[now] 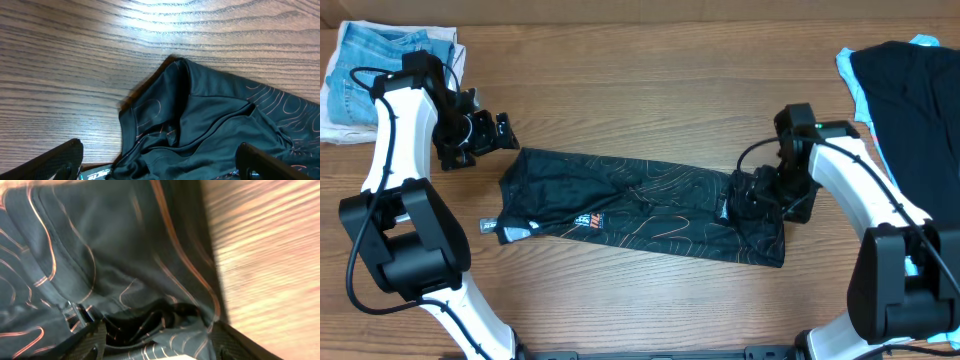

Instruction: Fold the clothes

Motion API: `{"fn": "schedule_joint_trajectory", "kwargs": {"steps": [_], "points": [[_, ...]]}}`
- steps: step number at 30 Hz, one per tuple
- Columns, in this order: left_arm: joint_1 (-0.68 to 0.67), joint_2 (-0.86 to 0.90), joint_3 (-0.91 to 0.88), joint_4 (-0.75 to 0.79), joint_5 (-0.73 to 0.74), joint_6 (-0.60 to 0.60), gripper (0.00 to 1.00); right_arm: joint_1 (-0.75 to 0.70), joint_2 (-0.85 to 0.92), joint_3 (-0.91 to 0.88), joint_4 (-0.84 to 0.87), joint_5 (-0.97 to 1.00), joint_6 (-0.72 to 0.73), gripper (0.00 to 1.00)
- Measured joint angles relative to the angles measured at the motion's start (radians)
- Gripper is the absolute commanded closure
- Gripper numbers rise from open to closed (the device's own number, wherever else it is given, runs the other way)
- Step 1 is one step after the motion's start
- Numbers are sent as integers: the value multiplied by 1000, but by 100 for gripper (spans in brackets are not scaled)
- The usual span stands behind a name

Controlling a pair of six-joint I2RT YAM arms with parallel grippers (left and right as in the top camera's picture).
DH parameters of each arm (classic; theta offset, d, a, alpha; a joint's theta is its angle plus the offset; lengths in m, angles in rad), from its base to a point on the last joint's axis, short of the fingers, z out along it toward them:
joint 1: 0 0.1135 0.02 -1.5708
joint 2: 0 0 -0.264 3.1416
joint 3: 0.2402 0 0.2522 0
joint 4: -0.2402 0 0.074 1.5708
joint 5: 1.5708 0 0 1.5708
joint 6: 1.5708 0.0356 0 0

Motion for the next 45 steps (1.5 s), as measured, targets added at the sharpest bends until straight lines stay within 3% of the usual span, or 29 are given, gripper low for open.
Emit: {"fn": "schedule_joint_trajectory", "kwargs": {"steps": [4,12,19,22,24,26,38,40,42,44,45], "points": [[0,0,0,0,0,0,0,1,0,-67,41,-33,-37,44],[0,0,0,0,0,0,0,1,0,-99,50,-85,-61,93],[0,0,0,0,0,0,0,2,0,-99,34,-193,-53,96],[0,0,0,0,0,0,0,5,0,-99,-7,-257,-53,92],[0,0,0,0,0,0,0,14,0,-99,-44,-285,-46,69],[0,0,0,0,0,0,0,34,0,-100,-61,-307,-50,56],[0,0,0,0,0,0,0,68,0,-73,-84,-293,-46,54],[0,0,0,0,0,0,0,37,0,-42,-93,-259,-41,50],[0,0,0,-2,0,0,0,-6,0,-5,-84,-221,-39,35],[0,0,0,-5,0,0,0,-57,0,14,-54,-192,-64,31],[0,0,0,-7,0,0,0,-82,0,18,-39,-180,-75,22]]}}
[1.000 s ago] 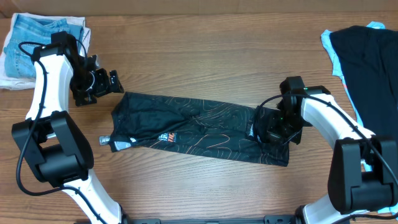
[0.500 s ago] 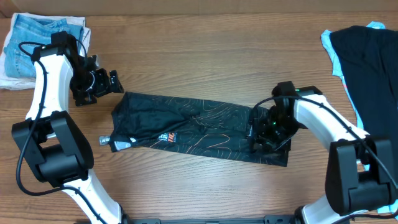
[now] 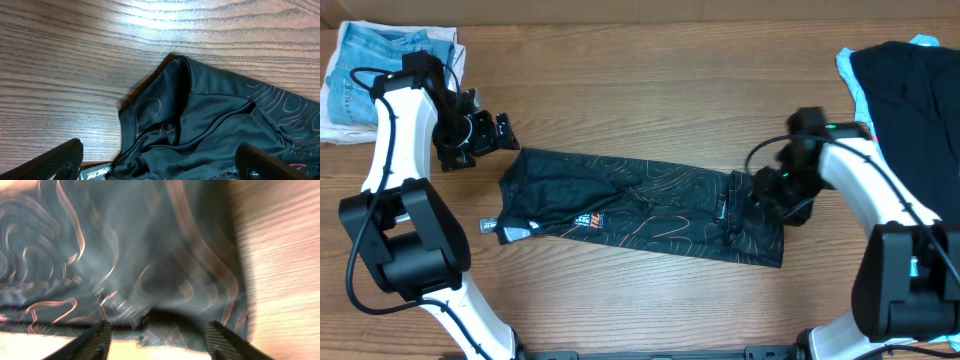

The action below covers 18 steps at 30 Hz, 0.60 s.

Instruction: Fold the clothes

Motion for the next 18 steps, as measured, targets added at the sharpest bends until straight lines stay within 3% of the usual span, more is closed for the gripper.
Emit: {"fn": "schedule_joint_trajectory", "kwargs": {"steps": [2,12,18], "points": [[0,0,0,0,0,0,0,-53,0,0,27,18,-53,12],[0,0,0,-8,0,0,0,-266,0,-76,230,-117,-214,11],[0,0,0,-8,0,0,0,-321,0,-169,269,-259,-343,10]]}}
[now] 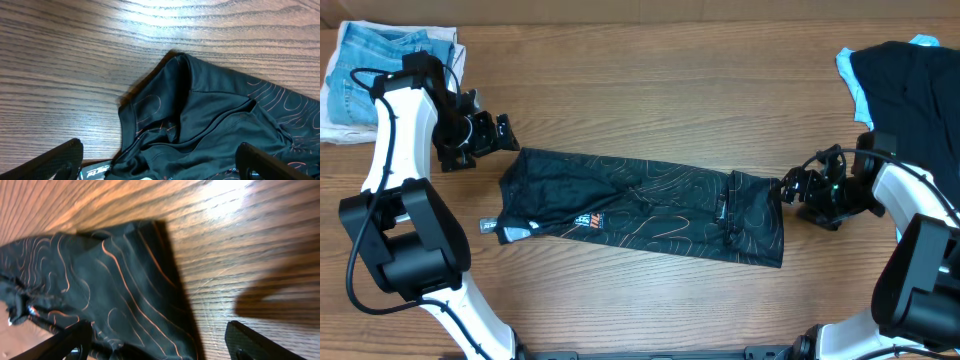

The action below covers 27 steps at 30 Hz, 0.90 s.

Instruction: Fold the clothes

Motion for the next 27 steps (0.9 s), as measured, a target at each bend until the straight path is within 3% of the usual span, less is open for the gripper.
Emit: {"fn": "schedule_joint_trajectory", "kwargs": {"steps": [8,10,14,18,23,27], "points": [[0,0,0,-1,0,0,0,-8,-8,-93,55,-105,-72,7],[0,0,0,-2,0,0,0,-8,-17,-118,82,-136,-76,10],[0,0,0,-2,0,0,0,-9,-20,-150,93,-170,-55,41],[0,0,0,-2,0,0,0,-9,-18,-172,88,-179,1,58],[0,0,0,-3,0,0,0,-9,-16,-173,90,-193,42,94],[0,0,0,-10,0,0,0,-9,-16,-174,106,-198,73,96]]}}
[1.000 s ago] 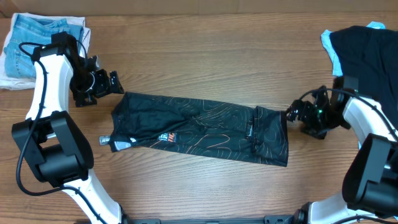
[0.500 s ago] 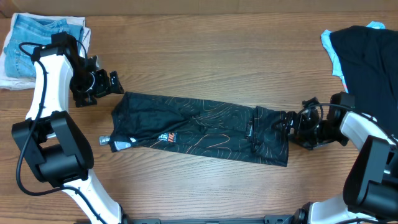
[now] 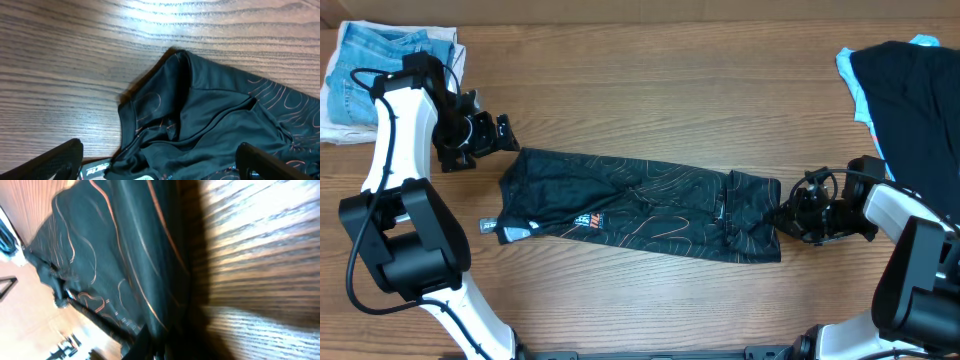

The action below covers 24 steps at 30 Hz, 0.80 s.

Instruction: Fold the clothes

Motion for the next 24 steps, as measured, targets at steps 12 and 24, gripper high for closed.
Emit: {"fn": "schedule_joint_trajectory", "kwargs": {"steps": [12,24], "points": [[0,0,0,-12,0,0,0,0,-2,51,-60,149,113,96],[0,0,0,-16,0,0,0,83,-133,140,-170,413,203,96]]}}
